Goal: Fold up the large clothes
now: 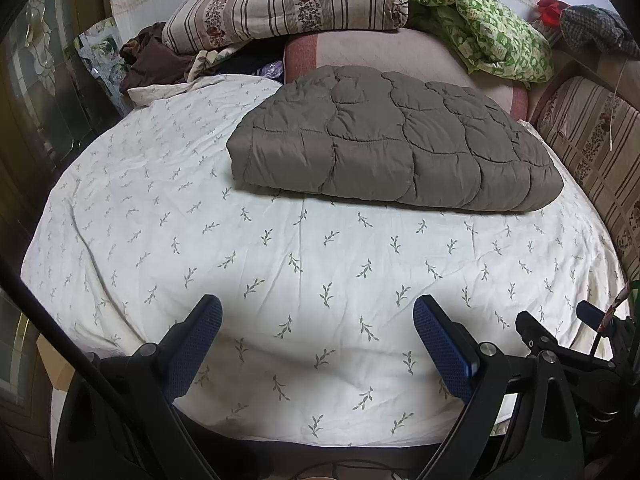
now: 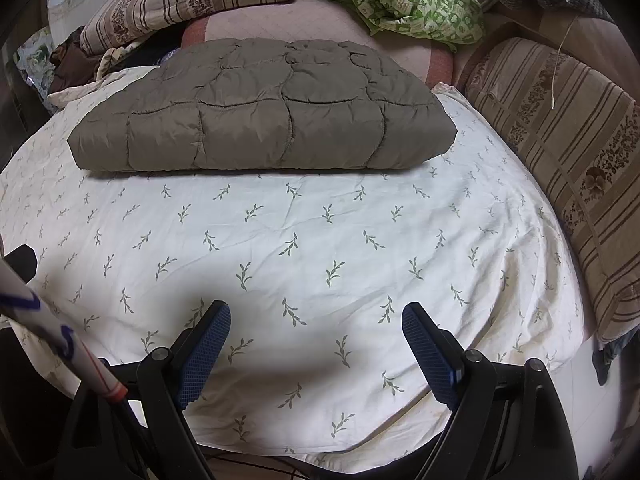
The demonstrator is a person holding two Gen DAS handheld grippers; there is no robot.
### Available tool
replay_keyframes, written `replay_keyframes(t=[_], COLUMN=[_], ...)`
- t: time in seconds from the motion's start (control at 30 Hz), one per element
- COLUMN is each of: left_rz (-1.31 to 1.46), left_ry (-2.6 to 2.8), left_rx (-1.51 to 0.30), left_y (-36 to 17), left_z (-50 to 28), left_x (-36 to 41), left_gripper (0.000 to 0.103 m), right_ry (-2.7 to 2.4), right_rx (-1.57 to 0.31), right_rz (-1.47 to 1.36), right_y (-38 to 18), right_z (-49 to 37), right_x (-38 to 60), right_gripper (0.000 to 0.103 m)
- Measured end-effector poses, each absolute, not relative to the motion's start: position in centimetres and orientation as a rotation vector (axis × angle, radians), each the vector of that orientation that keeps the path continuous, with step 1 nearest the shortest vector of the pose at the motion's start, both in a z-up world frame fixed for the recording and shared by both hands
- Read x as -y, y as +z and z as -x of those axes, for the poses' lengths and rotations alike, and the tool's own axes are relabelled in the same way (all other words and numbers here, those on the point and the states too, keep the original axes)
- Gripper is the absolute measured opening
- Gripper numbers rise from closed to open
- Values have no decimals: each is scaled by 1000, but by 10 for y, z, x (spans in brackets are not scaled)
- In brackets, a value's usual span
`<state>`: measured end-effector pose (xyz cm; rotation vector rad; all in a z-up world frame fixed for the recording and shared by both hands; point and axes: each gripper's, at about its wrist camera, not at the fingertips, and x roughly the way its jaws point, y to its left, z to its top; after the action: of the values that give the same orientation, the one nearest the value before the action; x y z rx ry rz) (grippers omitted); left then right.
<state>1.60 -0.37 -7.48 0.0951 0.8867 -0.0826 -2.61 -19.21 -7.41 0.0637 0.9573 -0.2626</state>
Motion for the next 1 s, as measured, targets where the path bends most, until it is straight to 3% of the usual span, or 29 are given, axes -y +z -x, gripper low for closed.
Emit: replay_keyframes(t=[1.0], left_rz=[-94], left_ry=[-90], left_rx=[-911], left_y=[-81], left_z=[-18], left_x=[5], left_gripper=[96], right_ry=[-266], right_rx=[-960], right_rz=[-55], right_y=[-76], right_z=[25], right_x=[190], right_gripper=[91])
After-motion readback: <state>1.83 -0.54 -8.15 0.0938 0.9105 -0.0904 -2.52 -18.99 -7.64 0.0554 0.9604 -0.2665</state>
